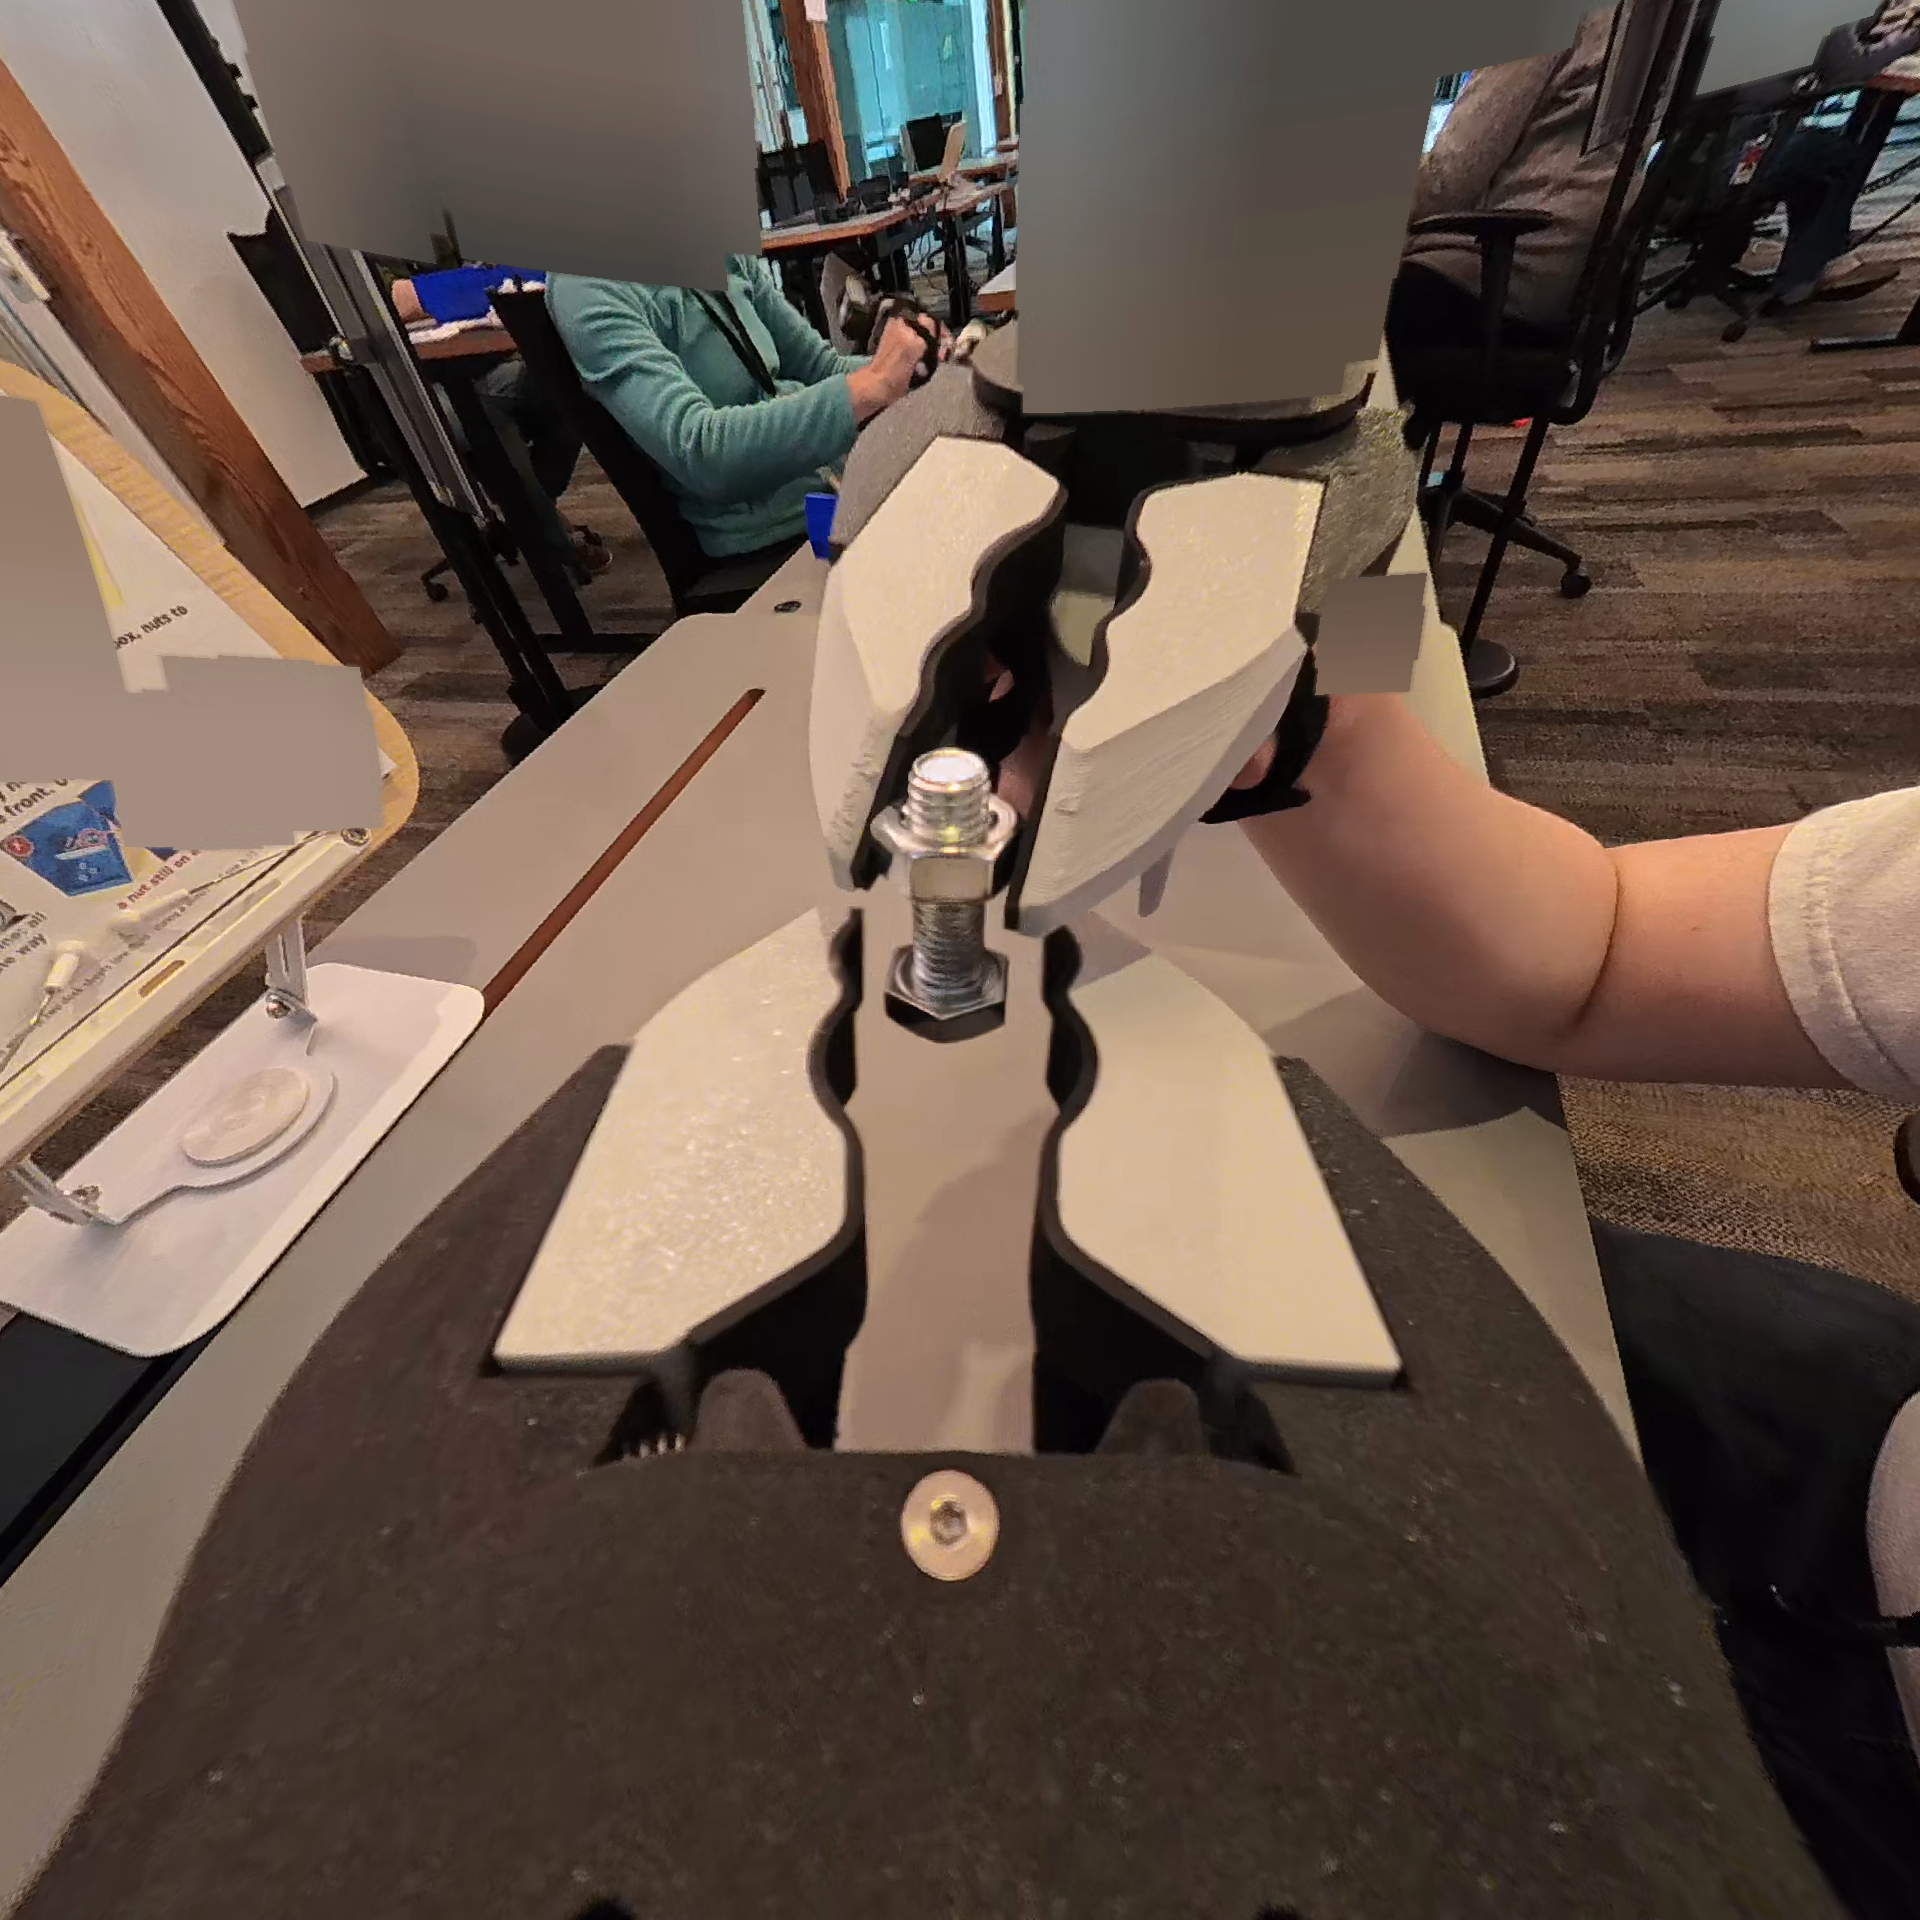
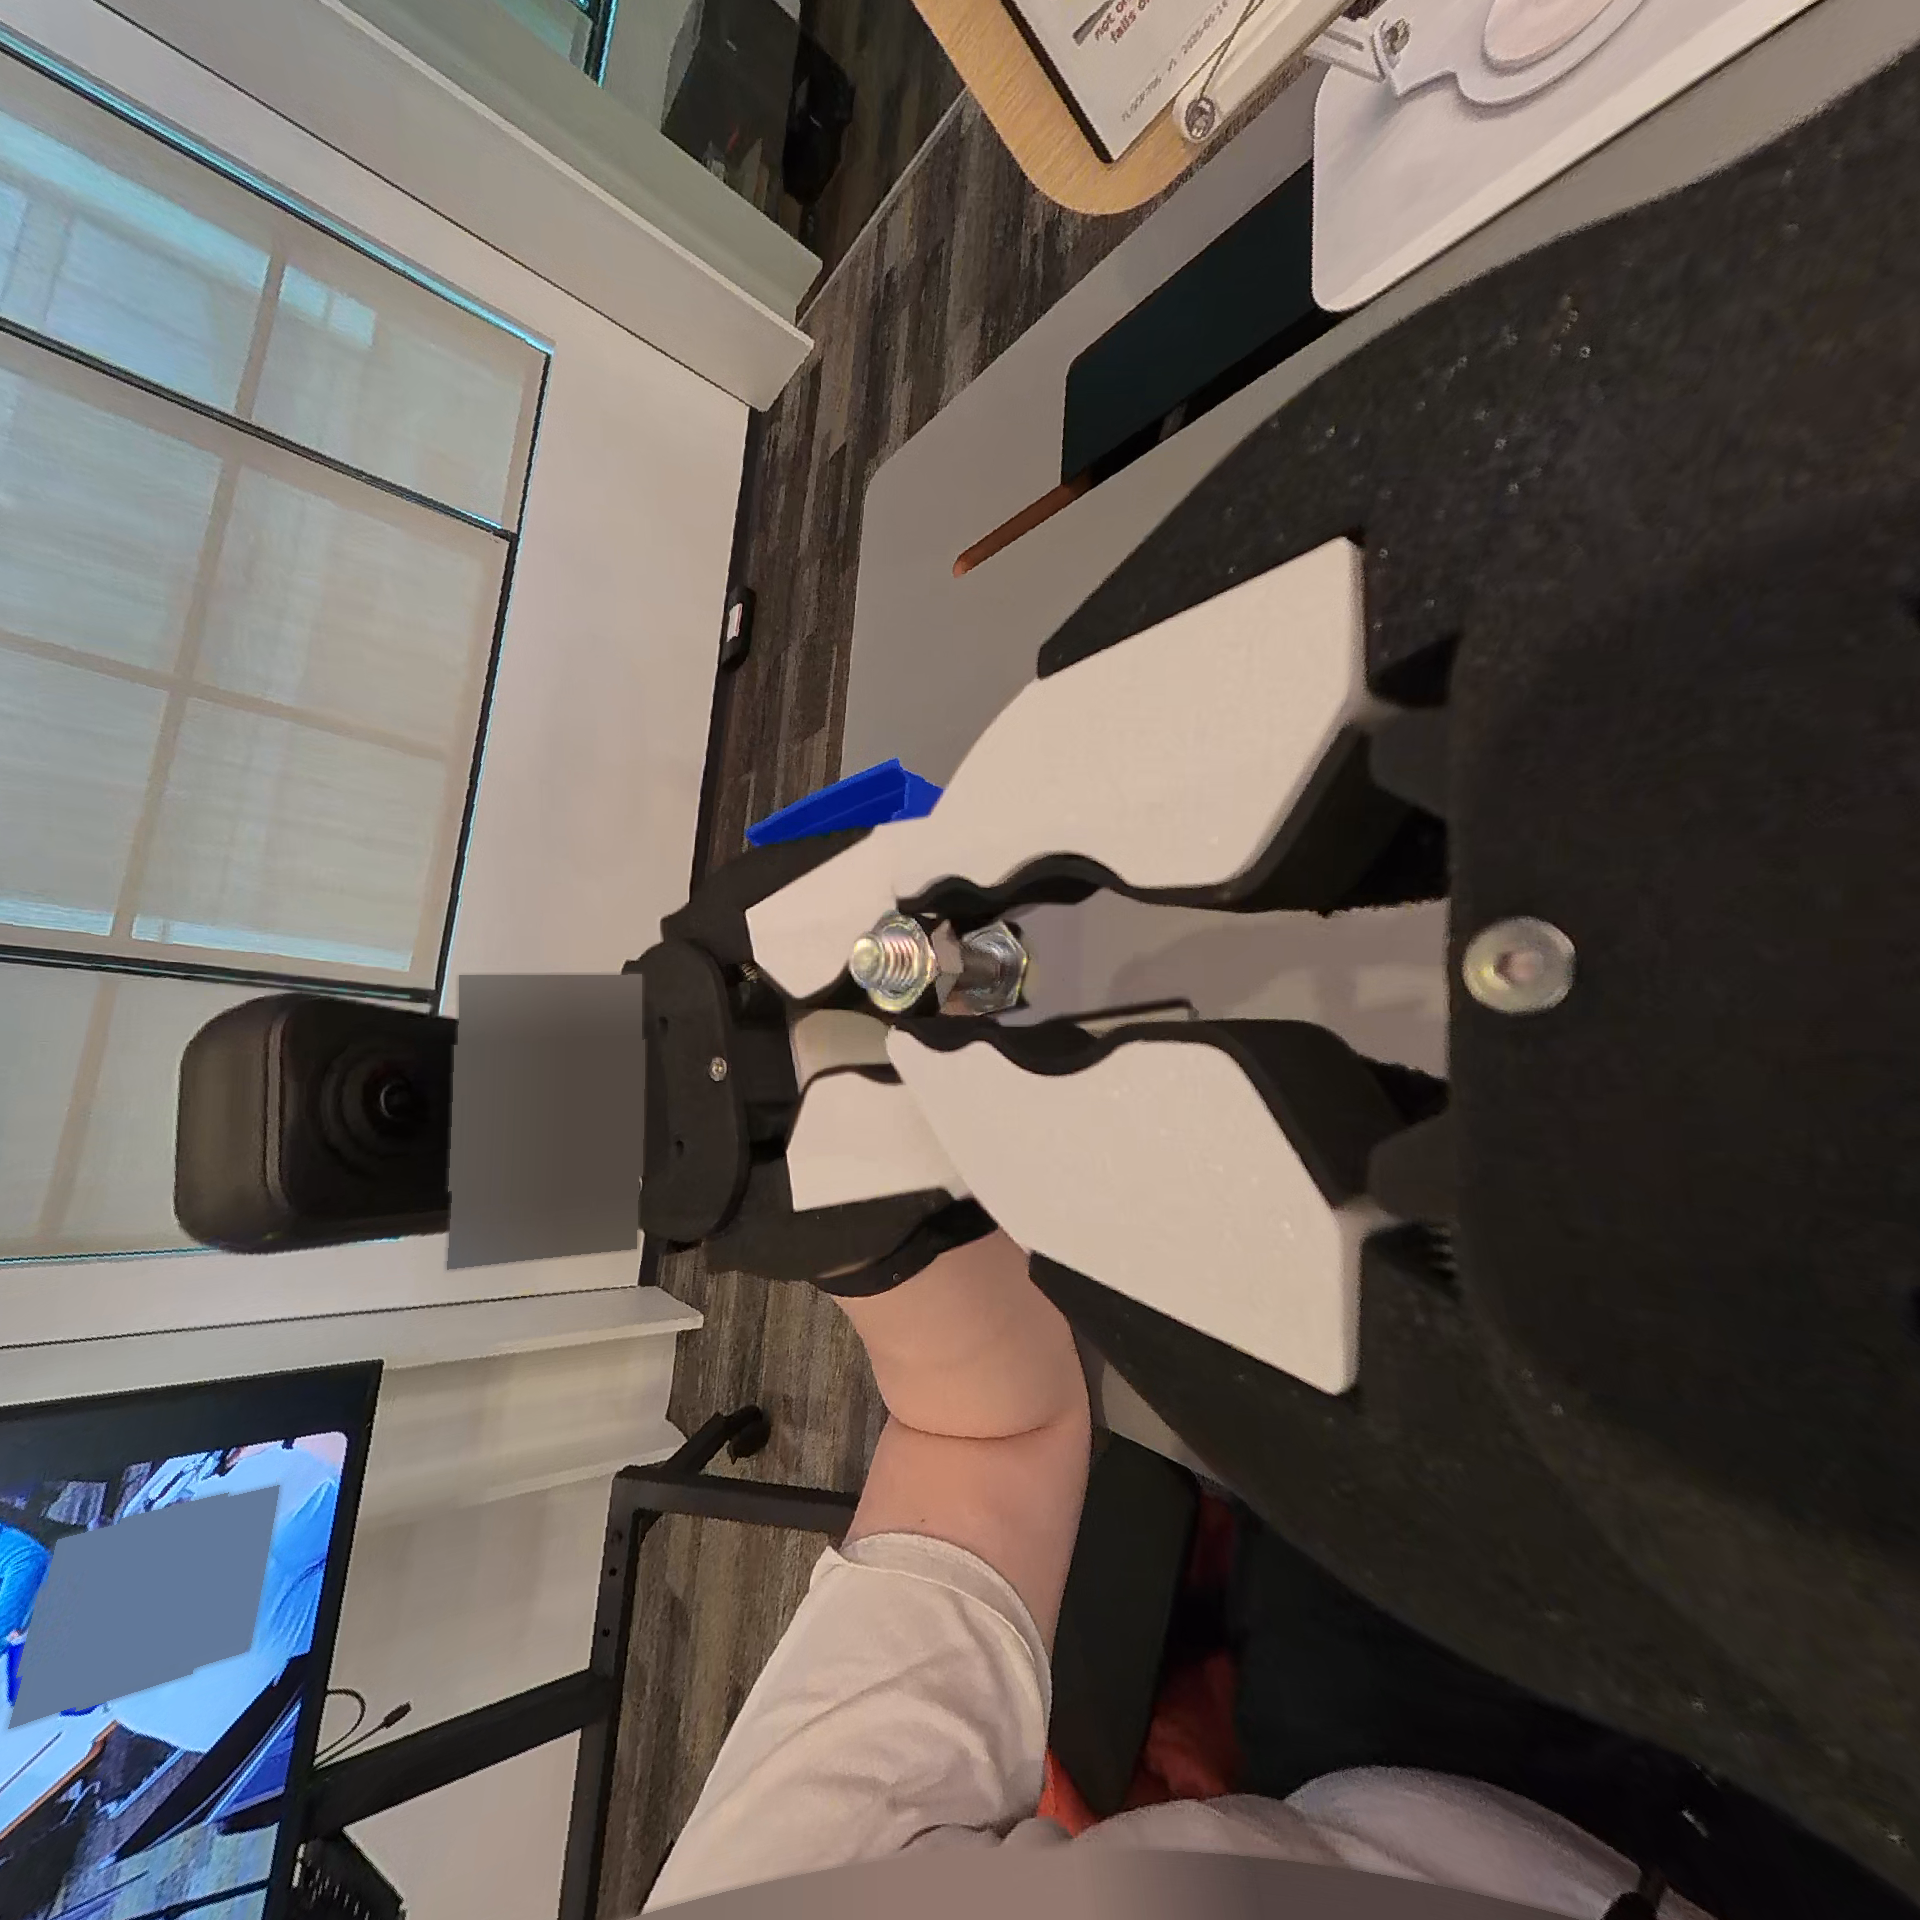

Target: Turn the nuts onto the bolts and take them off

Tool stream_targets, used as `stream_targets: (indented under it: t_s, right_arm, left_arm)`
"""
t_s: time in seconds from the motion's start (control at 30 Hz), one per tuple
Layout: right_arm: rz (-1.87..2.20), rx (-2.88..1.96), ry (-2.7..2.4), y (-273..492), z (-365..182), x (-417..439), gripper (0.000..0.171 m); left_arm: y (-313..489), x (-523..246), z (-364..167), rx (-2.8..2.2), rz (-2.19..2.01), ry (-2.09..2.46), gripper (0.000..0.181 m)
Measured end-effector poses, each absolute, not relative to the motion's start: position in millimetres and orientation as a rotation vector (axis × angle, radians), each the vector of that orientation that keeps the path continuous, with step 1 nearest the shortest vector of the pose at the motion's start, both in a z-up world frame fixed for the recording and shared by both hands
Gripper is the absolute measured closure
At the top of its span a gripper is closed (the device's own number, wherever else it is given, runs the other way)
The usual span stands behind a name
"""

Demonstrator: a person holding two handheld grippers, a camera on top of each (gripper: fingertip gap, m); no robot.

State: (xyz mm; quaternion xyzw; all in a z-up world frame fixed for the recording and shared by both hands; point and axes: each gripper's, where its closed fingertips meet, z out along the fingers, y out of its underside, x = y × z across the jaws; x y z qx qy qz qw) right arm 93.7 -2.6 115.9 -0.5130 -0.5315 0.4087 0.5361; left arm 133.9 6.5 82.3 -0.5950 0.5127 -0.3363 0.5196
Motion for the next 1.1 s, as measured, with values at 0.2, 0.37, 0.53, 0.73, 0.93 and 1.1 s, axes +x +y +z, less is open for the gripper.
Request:
stream_targets:
  t_s: [0.2,0.37,0.53,0.73,0.93,1.1]
  right_arm:
    - [0.972,-1.229,-1.251,1.5,116.6,97.1,0.154]
    - [0.909,-1.258,-1.187,7.7,127.3,122.5,0.153]
    - [0.634,-1.424,-0.994,12.4,143.2,223.1,0.153]
    - [0.281,-2.025,-0.583,44.6,88.9,434.4,0.153]
    - [0.164,-2.633,-0.278,57.1,-42.4,586.8,0.153]
    - [0.047,-2.897,-0.168,59.4,-102.4,648.2,0.154]
  left_arm:
    - [10.4,135.0,77.9,-1.449,-0.782,1.225,0.132]
    - [17.7,128.2,77.2,-1.474,-0.729,1.205,0.129]
    - [17.9,117.0,91.2,-1.466,-0.78,1.143,0.133]
    - [21.1,116.7,88.4,-1.489,-0.784,1.131,0.136]
    - [17.7,130.5,76.2,-1.515,-0.741,1.184,0.137]
    - [14.3,135.7,72.7,-1.522,-0.717,1.194,0.138]
